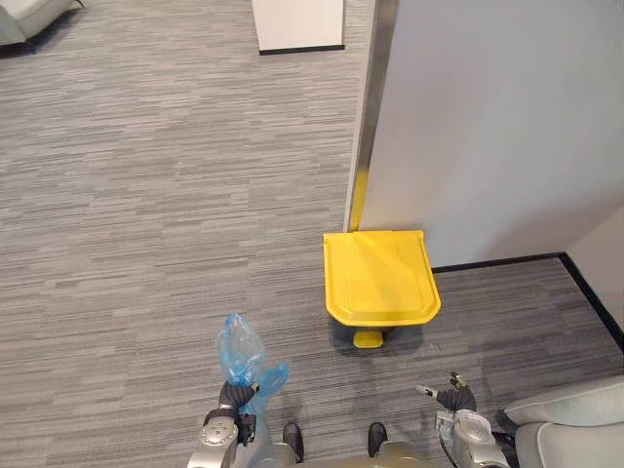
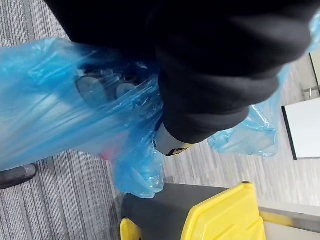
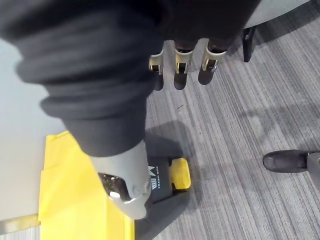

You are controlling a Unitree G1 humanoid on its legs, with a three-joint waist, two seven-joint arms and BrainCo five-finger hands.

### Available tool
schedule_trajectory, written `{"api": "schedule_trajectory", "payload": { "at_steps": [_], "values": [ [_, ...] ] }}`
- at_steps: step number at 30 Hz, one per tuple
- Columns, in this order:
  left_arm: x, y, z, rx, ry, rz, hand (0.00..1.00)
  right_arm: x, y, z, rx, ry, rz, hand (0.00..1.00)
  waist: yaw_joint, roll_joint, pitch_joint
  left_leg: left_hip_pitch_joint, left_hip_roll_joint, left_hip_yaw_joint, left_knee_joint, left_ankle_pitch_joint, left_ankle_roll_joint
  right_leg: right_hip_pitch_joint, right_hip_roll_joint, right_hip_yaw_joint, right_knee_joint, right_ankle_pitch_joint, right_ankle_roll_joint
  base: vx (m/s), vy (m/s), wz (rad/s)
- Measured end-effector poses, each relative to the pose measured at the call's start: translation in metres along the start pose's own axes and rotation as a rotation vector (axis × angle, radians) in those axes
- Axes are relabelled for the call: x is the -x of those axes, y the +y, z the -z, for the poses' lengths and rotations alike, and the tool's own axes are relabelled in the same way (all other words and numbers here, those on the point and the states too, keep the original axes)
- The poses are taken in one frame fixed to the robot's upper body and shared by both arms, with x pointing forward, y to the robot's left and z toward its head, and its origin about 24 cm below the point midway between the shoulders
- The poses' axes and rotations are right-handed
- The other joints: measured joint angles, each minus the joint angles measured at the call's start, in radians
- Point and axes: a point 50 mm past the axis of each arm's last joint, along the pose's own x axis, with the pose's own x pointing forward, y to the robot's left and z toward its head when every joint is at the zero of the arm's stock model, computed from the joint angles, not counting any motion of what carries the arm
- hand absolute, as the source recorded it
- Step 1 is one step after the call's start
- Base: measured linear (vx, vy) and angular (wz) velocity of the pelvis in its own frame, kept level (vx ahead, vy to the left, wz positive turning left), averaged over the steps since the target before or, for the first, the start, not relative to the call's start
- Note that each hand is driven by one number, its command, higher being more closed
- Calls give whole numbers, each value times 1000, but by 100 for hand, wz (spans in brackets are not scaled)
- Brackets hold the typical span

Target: Gather rubbish on tea table into small bin, then transfer packed bag to large trash can.

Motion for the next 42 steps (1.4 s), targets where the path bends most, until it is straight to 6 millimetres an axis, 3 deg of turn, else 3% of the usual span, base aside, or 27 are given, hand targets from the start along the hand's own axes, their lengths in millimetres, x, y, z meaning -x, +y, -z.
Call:
{"api": "schedule_trajectory", "payload": {
  "at_steps": [5,6,8,10,11,12,13,15,17,19,20,21,23,24,26,28,31,32,35,39,42],
  "values": [
    [-3,5,-6,7,-16,-20,100,-4,4,-12,-5,-31,-9,0,-1,-1,1,-6,13,22,71,-58,12,1,5,30,13,-2,3,116,30,-28],
    [-4,4,-9,8,-25,-17,100,-5,5,-16,-7,-40,-11,0,-2,1,8,-9,21,22,107,-86,14,-8,5,30,51,-15,17,40,61,-9],
    [-6,3,-13,8,-38,-14,100,-5,6,-17,-9,-43,-13,0,-1,-9,21,-6,26,24,156,-126,19,-35,2,32,157,-68,21,14,46,-5],
    [-7,2,-17,9,-50,-9,100,-5,6,-18,-13,-49,-13,0,5,-14,37,-4,26,28,207,-176,35,-83,-15,27,299,-105,50,-42,56,-9],
    [-8,1,-20,12,-61,-9,100,-4,9,-16,-21,-41,-17,0,-2,-13,65,10,25,16,262,-232,57,-198,-30,-6,556,-119,61,-48,73,-2],
    [-8,1,-22,12,-65,-8,100,-3,9,-12,-24,-31,-17,0,-3,-4,77,11,28,13,284,-246,67,-222,-33,-23,593,-146,49,6,46,0],
    [-9,-1,-25,15,-72,-4,100,-1,9,-9,-28,-23,-17,0,1,-11,85,18,35,12,320,-273,69,-253,-32,-37,604,-166,23,59,13,0],
    [-13,0,-34,5,-96,-2,100,0,11,-12,-53,-38,-19,0,1,-15,114,30,45,10,382,-323,70,-329,-34,-76,550,-158,18,95,-7,6],
    [-19,-6,-55,-1,-153,16,100,1,7,-17,-80,-65,-4,0,-5,-13,153,27,71,-1,483,-384,55,-371,-35,-179,327,-94,35,176,-89,34],
    [-22,-10,-65,4,-180,23,100,3,1,-11,-82,-53,18,0,-2,-30,161,39,72,-26,566,-454,24,-366,-35,-203,277,-92,33,230,-139,41],
    [-22,-11,-68,7,-186,24,100,4,-1,-11,-82,-57,28,0,-2,-31,165,43,73,-39,588,-478,15,-366,-30,-189,280,-55,7,343,-164,32],
    [-22,-16,-73,16,-201,29,100,2,-11,-15,-111,-70,65,0,-2,-4,181,54,103,-56,597,-505,2,-370,-7,-195,321,-50,13,353,-157,13],
    [-22,-16,-75,5,-212,25,100,3,-20,-12,-168,-63,101,0,0,7,187,82,108,-67,535,-504,2,-382,1,-190,361,-51,11,364,-171,17],
    [-22,-16,-75,5,-212,25,100,6,-28,-5,-195,-47,129,0,3,8,187,121,110,-68,494,-501,-1,-386,1,-190,414,-76,-10,382,-195,19],
    [-21,-16,-75,5,-213,25,100,11,-37,8,-221,-13,165,0,5,9,186,176,118,-79,452,-501,-2,-387,0,-195,504,-151,-18,262,-135,18],
    [-21,-17,-77,11,-221,29,100,13,-43,16,-272,16,195,0,4,27,174,207,135,-121,405,-481,-27,-390,6,-226,550,-218,-34,254,-135,15],
    [-22,-17,-77,51,-216,14,100,12,-31,10,-312,5,167,0,-2,34,161,191,148,-116,400,-418,-54,-384,26,-234,511,-210,-35,196,-139,-8],
    [-21,-20,-76,66,-214,18,100,12,-24,10,-334,11,150,0,-6,38,137,177,155,-113,381,-394,-79,-384,27,-248,486,-197,-47,123,-102,12],
    [-19,-22,-79,78,-233,25,100,11,-11,4,-320,-4,104,0,-5,36,110,172,161,-107,339,-371,-91,-384,24,-261,458,-186,-55,61,-75,23],
    [-12,-18,-80,84,-278,24,100,8,14,-24,-267,-96,1,0,-1,42,88,94,196,-103,342,-370,-83,-388,38,-311,366,-132,-52,-70,-47,31],
    [-8,-19,-78,61,-288,45,100,8,34,-39,-217,-142,-91,0,30,31,78,45,208,-107,316,-392,-47,-422,39,-329,343,-112,-52,-105,-64,28]
  ]
}}
